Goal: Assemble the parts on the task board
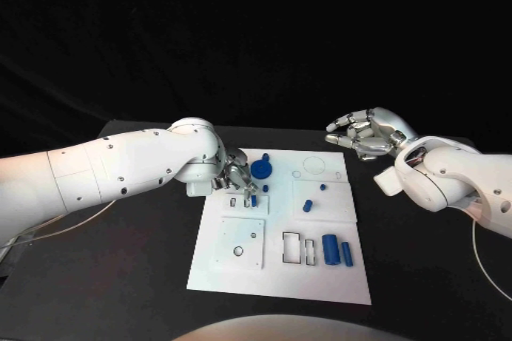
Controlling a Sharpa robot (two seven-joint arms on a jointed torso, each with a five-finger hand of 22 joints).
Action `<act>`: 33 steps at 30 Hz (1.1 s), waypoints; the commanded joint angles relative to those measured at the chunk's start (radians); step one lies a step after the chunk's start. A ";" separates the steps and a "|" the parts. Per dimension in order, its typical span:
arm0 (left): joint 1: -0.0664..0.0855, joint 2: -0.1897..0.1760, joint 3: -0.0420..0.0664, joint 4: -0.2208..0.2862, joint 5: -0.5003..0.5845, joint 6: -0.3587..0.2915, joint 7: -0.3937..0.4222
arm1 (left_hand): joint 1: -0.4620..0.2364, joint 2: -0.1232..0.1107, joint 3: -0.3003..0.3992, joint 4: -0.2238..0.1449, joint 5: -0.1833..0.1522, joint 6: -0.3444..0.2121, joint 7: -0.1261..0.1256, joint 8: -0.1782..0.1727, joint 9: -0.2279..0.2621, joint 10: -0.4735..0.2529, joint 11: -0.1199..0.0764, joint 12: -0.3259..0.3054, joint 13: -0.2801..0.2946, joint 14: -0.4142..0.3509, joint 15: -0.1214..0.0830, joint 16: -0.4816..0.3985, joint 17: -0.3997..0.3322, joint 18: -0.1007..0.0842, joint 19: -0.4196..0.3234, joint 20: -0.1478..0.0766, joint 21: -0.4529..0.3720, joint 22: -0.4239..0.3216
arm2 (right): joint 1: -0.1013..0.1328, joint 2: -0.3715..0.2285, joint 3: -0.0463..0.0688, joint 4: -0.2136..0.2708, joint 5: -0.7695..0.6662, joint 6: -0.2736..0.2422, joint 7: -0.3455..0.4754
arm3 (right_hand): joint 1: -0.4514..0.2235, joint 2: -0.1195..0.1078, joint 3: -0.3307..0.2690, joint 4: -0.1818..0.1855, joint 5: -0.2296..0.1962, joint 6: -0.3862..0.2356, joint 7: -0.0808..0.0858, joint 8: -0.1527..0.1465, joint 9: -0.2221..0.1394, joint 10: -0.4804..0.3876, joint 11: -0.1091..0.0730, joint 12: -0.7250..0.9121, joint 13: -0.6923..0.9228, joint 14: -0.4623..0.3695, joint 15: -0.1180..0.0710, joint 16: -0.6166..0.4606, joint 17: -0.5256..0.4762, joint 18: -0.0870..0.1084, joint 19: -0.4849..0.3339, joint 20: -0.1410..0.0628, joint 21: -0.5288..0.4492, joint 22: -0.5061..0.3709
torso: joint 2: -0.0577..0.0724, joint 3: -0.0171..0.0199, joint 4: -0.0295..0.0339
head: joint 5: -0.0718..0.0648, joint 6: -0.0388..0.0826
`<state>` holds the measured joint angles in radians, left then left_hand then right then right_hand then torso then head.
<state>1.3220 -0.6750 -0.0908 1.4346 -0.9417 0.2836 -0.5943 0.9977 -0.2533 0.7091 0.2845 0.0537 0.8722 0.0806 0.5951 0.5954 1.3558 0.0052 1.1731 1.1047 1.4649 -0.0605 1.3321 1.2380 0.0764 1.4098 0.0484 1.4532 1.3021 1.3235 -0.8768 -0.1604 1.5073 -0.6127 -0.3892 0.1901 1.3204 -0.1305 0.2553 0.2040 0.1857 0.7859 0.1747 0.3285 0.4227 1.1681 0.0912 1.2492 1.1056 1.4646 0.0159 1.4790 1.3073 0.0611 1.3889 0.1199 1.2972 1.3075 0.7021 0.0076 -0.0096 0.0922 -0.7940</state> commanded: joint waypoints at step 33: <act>0.001 0.027 -0.015 -0.021 0.045 0.031 0.003 | 0.008 -0.013 0.109 -0.046 0.000 -0.012 -0.003 0.027 0.023 -0.006 -0.005 -0.004 0.000 0.019 -0.001 -0.004 0.001 -0.020 0.006 -0.003 0.003 0.005 | -0.006 0.006 0.000 0.001 -0.019 0.021 -0.005 | 0.008 -0.004 -0.007 0.003 0.009 -0.007 -0.001 0.003 -0.001 -0.009 -0.001 -0.004 -0.002 0.051 -0.002 -0.006 0.032 0.012 -0.006 -0.001 -0.007 0.040 | 0.000 -0.0002 0.0000 | -0.002 -0.010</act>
<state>1.3220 -0.6521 -0.1057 1.4134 -0.9108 0.2969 -0.5942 0.9950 -0.2661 0.8124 0.2406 0.0537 0.8685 0.0768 0.6178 0.6172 1.3525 0.0019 1.1683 1.1035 1.4649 -0.0605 1.3320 1.2383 0.0764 1.4097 0.0484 1.4531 1.3061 1.3188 -0.8722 -0.1606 1.5072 -0.6207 -0.3868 0.1844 1.3203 -0.1305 0.2524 0.2068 0.1917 0.7860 0.1747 0.3285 0.4227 1.1682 0.0912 1.2492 1.1048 1.4647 0.0160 1.4791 1.3073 0.0611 1.3890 0.1199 1.2972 1.3081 0.7021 0.0072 -0.0095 0.0904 -0.8034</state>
